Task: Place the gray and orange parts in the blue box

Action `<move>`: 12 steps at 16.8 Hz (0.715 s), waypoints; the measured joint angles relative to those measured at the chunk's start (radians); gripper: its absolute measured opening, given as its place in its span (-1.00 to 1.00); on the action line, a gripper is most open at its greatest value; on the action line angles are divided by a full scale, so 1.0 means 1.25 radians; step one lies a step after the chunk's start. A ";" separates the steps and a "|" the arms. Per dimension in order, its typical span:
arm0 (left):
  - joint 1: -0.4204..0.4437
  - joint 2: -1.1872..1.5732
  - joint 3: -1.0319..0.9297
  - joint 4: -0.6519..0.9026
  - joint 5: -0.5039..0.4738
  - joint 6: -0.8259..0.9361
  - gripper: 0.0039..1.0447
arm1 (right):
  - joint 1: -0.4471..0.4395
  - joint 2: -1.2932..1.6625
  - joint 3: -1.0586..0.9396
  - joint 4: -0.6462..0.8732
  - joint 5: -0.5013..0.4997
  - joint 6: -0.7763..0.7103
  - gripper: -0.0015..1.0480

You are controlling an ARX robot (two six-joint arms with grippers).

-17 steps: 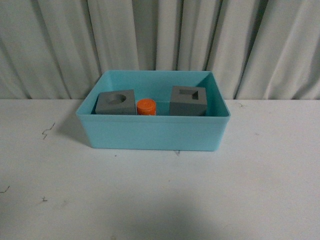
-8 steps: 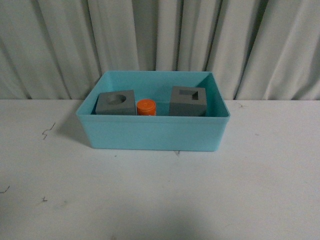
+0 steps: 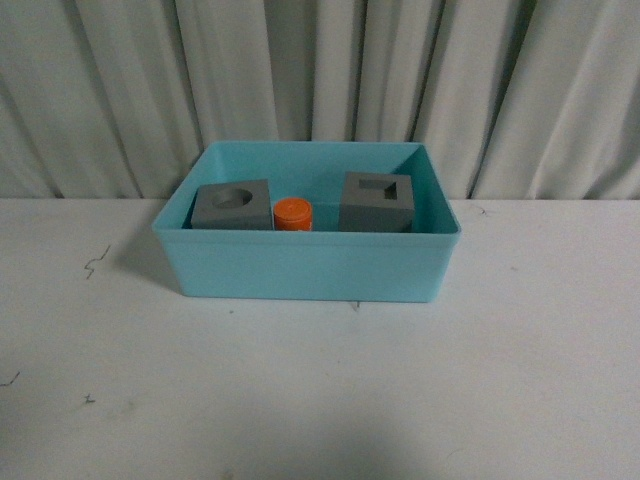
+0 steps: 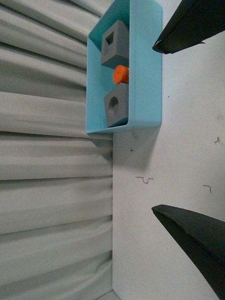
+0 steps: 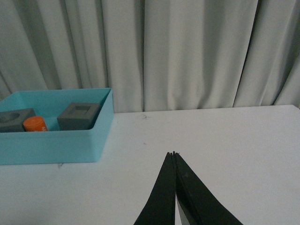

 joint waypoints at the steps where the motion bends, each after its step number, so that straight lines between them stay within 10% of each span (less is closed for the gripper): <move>1: 0.000 0.000 0.000 0.000 0.000 0.000 0.88 | 0.000 0.000 0.000 0.000 0.000 0.000 -0.97; 3: 0.000 0.000 0.000 0.000 0.000 0.000 0.88 | 0.000 0.000 0.000 0.000 0.000 -0.002 0.32; 6: 0.000 0.000 0.000 0.000 0.000 0.000 0.88 | 0.000 0.000 0.000 0.000 0.000 -0.002 0.87; 12: 0.000 0.000 0.000 0.000 0.000 0.000 0.88 | 0.000 0.000 0.000 0.000 0.000 -0.002 0.87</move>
